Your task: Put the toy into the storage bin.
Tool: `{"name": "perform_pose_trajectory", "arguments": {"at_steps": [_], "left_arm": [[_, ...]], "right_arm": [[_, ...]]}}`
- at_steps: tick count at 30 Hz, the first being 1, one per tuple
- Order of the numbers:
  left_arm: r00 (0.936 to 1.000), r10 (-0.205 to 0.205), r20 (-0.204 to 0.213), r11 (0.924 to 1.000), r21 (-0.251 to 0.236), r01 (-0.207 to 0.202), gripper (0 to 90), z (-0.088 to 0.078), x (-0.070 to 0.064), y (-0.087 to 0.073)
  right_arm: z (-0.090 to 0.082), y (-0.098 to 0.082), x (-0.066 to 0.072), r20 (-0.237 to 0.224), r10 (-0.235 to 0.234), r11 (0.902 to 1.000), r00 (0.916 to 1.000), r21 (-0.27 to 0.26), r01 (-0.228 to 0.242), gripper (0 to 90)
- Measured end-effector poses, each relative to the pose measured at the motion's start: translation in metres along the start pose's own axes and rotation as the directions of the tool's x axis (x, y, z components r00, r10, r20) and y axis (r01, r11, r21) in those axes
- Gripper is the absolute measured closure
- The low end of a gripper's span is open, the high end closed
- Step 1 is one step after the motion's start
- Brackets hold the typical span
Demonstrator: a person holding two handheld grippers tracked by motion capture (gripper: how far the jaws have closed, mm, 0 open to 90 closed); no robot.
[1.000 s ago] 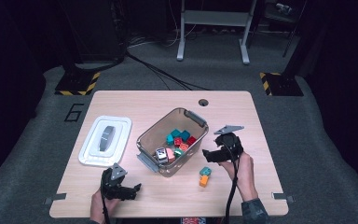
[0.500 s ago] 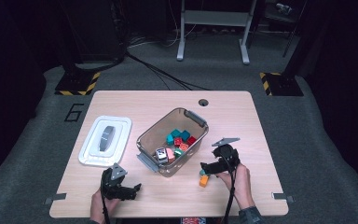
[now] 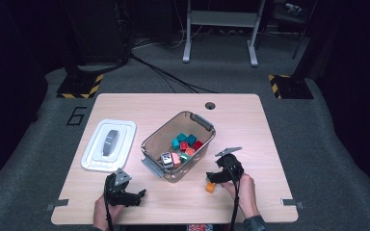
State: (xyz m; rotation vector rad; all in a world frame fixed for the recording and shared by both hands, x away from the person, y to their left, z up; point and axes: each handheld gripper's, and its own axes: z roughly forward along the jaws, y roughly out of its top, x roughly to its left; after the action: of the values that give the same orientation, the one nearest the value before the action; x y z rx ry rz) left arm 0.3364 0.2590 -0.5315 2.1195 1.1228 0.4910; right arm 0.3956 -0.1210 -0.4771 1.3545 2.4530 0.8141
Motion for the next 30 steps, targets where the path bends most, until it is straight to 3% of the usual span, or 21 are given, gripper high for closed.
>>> {"name": "perform_pose_trajectory", "arguments": {"at_steps": [11,12,23,30], "left_arm": [[1.0,0.0,0.0,1.0,0.0,0.0,0.9,0.0,0.0,0.0],[1.0,0.0,0.0,1.0,0.0,0.0,0.9,0.0,0.0,0.0],[1.0,-0.004,0.002,1.0,-0.001,0.004,0.9,0.0,0.0,0.0],[1.0,0.001,0.0,1.0,0.0,-0.001,0.9,0.0,0.0,0.0]], "right_arm": [[0.004,0.0,0.003,-0.011,-0.03,0.9991,0.9995,0.03,0.031,45.0],[0.004,0.0,0.003,-0.004,-0.018,0.9993,0.9998,0.032,0.018,52.2],[0.007,-0.006,-0.003,0.015,0.01,0.9983,0.9998,0.056,-0.011,57.5],[0.005,-0.006,-0.008,0.018,0.019,0.9988,0.9997,0.044,-0.019,58.7]]}}
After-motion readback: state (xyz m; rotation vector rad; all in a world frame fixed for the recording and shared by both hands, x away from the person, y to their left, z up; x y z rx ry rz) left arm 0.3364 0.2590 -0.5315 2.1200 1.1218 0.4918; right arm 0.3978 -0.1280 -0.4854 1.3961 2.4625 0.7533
